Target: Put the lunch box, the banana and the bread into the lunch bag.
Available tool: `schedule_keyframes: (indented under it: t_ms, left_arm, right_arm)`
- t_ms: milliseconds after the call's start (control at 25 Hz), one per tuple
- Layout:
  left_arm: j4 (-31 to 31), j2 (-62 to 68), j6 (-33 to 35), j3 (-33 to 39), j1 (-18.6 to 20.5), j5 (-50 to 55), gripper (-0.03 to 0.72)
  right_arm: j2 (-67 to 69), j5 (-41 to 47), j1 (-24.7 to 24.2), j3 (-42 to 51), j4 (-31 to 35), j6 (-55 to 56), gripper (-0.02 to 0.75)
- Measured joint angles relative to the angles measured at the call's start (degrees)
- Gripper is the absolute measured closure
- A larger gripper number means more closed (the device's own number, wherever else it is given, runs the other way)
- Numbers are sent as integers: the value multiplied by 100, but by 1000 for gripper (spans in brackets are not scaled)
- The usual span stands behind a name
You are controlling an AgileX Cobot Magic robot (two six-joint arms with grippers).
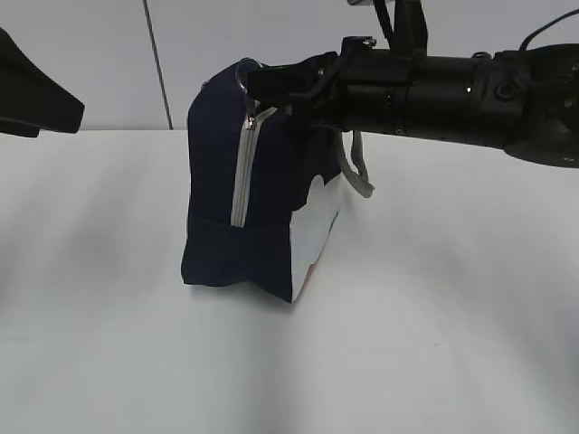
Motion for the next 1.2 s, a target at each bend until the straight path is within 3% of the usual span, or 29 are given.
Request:
schedule_keyframes:
  t_ms: [400,640,920,1200]
  left_arm:
    - [-271,182,317,0,0,-32,257]
    - [-501,410,540,0,0,-174,258]
    - [-681,512,724,0,0,-300,260]
    - [-775,649,942,0,0,-314,260]
  right_arm:
    - [0,-51,0,0,-22,30,754]
    - [0,-130,0,0,-305,667,754]
    - [0,-122,0,-118,-1235,1504,754]
    - [0,26,0,-1074,-3481,3337,754]
